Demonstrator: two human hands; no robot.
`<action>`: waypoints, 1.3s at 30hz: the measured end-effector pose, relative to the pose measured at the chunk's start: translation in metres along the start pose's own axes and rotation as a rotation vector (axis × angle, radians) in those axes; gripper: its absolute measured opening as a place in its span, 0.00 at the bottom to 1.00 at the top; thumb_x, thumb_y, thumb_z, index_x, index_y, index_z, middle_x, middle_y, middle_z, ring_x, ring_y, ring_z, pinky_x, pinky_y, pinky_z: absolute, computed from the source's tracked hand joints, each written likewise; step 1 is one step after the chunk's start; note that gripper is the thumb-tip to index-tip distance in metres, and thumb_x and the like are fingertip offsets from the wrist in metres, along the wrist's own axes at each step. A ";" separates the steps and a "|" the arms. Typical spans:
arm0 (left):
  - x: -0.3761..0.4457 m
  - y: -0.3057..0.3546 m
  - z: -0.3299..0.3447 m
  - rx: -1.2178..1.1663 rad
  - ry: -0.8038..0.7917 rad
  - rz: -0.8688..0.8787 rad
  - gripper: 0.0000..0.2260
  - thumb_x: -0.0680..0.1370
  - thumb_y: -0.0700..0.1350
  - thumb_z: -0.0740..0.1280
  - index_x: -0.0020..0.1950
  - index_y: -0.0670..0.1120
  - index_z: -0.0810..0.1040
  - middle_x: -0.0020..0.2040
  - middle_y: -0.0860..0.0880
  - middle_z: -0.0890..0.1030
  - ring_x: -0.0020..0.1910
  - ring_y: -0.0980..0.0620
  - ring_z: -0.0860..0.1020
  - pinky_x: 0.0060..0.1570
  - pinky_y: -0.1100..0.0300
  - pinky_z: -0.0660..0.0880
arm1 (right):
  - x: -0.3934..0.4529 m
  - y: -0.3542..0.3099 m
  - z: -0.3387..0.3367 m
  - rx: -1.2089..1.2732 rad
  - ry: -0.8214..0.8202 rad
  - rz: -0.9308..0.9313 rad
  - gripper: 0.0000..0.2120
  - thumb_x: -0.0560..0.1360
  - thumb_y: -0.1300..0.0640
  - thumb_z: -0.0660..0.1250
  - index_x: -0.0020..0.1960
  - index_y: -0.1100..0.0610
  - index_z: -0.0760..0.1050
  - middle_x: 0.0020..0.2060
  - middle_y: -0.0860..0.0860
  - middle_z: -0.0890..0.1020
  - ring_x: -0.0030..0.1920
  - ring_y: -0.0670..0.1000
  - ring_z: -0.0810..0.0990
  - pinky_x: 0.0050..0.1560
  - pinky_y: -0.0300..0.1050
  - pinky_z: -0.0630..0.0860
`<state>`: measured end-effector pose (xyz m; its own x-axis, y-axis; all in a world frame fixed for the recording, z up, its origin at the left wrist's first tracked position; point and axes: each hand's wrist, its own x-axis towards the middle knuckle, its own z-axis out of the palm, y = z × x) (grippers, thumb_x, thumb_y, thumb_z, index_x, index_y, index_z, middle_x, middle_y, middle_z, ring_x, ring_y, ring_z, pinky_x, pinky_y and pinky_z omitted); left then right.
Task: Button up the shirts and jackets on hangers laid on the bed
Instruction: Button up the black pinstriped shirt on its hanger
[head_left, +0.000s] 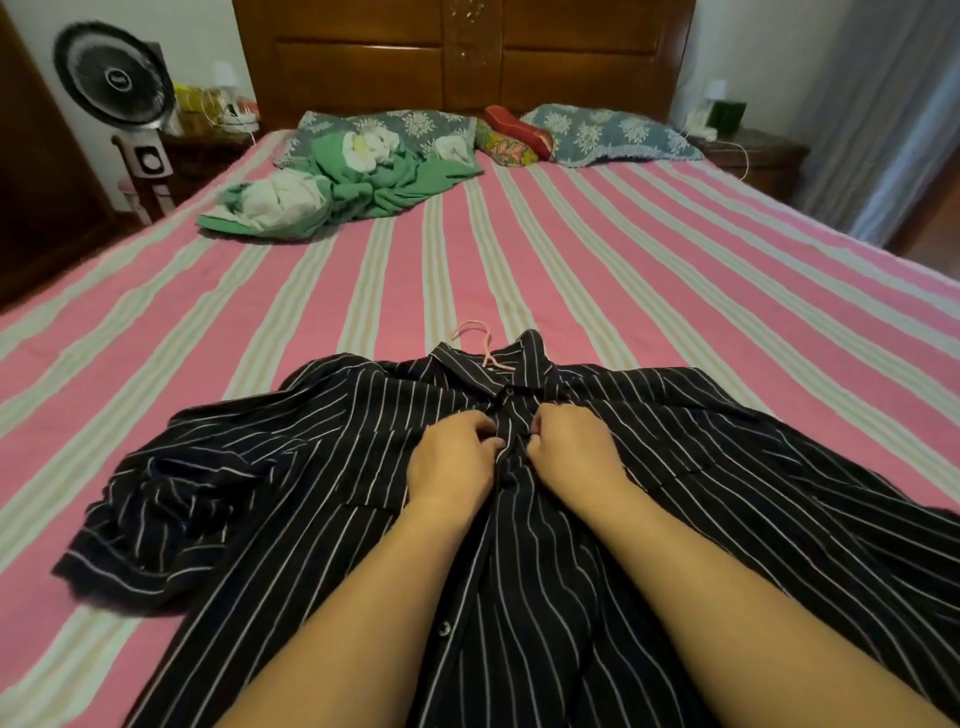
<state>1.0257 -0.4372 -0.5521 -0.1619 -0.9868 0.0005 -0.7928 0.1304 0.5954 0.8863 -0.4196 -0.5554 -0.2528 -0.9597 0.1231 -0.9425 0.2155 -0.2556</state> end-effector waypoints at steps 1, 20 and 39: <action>-0.001 -0.001 0.002 0.011 0.008 0.022 0.09 0.80 0.51 0.69 0.60 0.56 0.83 0.57 0.53 0.83 0.57 0.51 0.80 0.58 0.52 0.77 | 0.000 0.000 -0.003 0.009 -0.017 0.016 0.08 0.79 0.54 0.65 0.54 0.55 0.80 0.51 0.54 0.83 0.53 0.57 0.80 0.53 0.49 0.74; 0.019 0.004 0.005 -0.764 -0.089 -0.206 0.10 0.76 0.34 0.72 0.37 0.44 0.84 0.32 0.45 0.83 0.31 0.49 0.82 0.43 0.52 0.84 | 0.011 0.005 -0.029 1.217 -0.453 0.472 0.06 0.76 0.64 0.69 0.42 0.56 0.78 0.29 0.49 0.74 0.31 0.44 0.72 0.32 0.40 0.79; 0.013 0.010 -0.002 -0.972 -0.187 -0.323 0.04 0.78 0.30 0.69 0.44 0.36 0.82 0.34 0.42 0.81 0.30 0.49 0.80 0.38 0.59 0.83 | 0.003 0.002 -0.032 1.323 -0.488 0.495 0.04 0.76 0.69 0.70 0.46 0.61 0.80 0.31 0.52 0.81 0.29 0.44 0.78 0.33 0.39 0.82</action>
<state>1.0175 -0.4486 -0.5444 -0.1804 -0.9194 -0.3494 -0.0132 -0.3529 0.9356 0.8765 -0.4163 -0.5247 -0.1309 -0.8621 -0.4895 0.1572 0.4695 -0.8688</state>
